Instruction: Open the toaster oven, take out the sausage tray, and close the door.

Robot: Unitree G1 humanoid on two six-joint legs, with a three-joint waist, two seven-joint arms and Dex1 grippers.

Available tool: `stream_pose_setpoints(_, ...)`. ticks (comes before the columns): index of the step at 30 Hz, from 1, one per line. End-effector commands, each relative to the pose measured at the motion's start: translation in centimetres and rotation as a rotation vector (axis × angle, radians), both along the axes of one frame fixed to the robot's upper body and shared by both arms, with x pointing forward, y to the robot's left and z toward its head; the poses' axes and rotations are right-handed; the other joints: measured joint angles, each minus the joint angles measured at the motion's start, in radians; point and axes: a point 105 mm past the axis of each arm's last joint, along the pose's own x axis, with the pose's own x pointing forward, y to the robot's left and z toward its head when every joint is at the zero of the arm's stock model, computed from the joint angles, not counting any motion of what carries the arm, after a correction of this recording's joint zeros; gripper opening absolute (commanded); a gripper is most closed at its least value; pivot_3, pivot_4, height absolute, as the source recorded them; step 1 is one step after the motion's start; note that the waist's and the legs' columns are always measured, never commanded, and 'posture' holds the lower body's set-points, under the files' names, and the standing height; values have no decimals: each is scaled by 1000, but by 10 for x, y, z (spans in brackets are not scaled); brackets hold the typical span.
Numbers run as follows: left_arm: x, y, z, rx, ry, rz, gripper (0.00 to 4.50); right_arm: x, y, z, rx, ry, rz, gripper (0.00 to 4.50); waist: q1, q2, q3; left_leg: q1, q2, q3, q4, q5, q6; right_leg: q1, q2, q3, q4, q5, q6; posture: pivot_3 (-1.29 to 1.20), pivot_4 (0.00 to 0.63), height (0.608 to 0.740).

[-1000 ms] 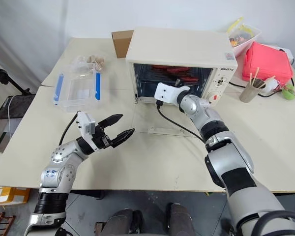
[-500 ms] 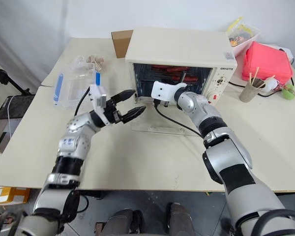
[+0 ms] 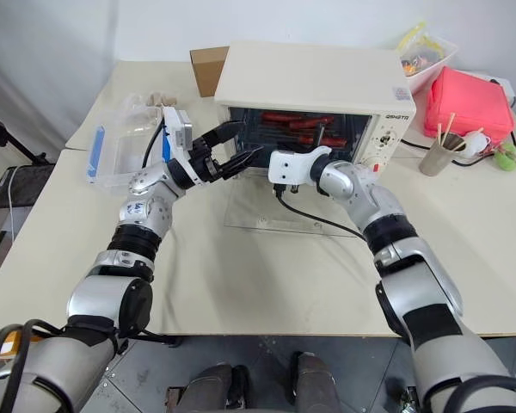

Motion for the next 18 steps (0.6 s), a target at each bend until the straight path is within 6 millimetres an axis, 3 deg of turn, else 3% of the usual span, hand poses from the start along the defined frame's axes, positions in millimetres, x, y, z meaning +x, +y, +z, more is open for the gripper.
stream_pose_setpoints(1, 3, 2, 12, -28, -25, 18, 4500, -21, 3, 17, 26, -46, 58, 24, 1, 0, 0, 0, 0, 1, 0, 0, 0, 0, 0, -1, 0, 0, 0, 0, 150, 740)
stream_pose_setpoints(13, 7, 13, 2, -54, 53, 24, 4500, -82, -11, -2, 7, -20, 50, 24, 14, 0, 0, 0, -2, 0, 2, 1, 1, 1, 0, 0, 0, 0, 0, 0, 150, 740)
stream_pose_setpoints(18, 1, 23, -7, -52, 91, -5, 4500, -95, -23, -7, -25, -22, 31, 24, 13, 0, 0, 1, -2, 1, 2, 2, 1, 1, 0, 0, 1, 0, 0, 0, 150, 740)
